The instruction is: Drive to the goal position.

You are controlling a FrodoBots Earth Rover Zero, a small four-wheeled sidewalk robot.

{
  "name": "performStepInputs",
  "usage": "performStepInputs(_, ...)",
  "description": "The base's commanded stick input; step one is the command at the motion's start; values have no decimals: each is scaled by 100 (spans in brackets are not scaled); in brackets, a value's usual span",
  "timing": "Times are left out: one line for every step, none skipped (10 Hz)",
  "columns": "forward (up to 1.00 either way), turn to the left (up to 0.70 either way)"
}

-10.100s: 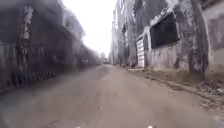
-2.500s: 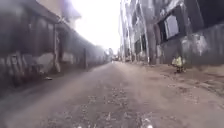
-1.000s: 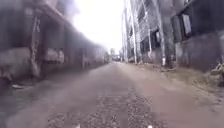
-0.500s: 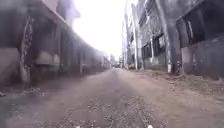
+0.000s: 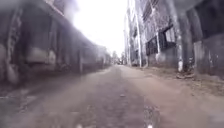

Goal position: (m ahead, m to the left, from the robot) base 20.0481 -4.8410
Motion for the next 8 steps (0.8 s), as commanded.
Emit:
performStepInputs(100, -27)
performStepInputs(100, -10)
performStepInputs(100, 0)
performStepInputs(100, 0)
performStepInputs(100, 0)
performStepInputs(100, 0)
performStepInputs(100, 0)
performStepInputs(100, 0)
